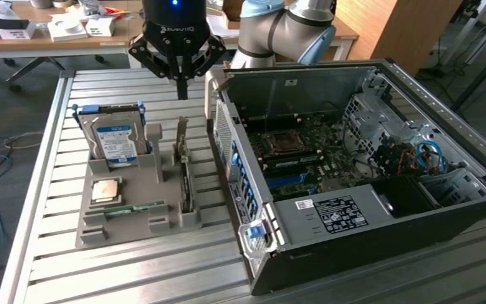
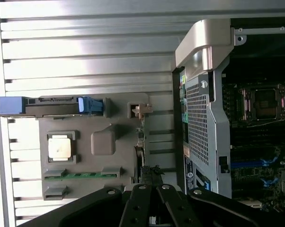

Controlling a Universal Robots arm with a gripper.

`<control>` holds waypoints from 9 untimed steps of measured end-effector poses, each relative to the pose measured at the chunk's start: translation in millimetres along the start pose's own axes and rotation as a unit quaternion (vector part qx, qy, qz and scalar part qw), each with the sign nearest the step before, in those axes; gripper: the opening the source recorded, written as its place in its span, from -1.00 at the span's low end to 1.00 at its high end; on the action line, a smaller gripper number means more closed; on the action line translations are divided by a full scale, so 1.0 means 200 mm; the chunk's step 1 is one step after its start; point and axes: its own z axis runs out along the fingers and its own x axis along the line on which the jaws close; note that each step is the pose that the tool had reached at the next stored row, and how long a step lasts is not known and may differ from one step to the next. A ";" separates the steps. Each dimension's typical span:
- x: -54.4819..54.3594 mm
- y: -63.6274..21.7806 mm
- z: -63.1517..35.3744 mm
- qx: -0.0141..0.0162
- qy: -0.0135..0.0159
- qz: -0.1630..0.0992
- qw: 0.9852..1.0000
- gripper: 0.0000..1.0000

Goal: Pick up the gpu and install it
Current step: 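Reach for the gpu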

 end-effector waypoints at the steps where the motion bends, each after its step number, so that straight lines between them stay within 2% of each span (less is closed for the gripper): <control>1: 0.00 0.000 0.000 0.000 0.000 0.000 1.000 -0.79; 5: 0.00 -0.007 -0.001 0.000 0.000 0.000 1.000 -0.79; 9: 0.00 -0.037 -0.002 0.000 0.000 0.000 1.000 -0.79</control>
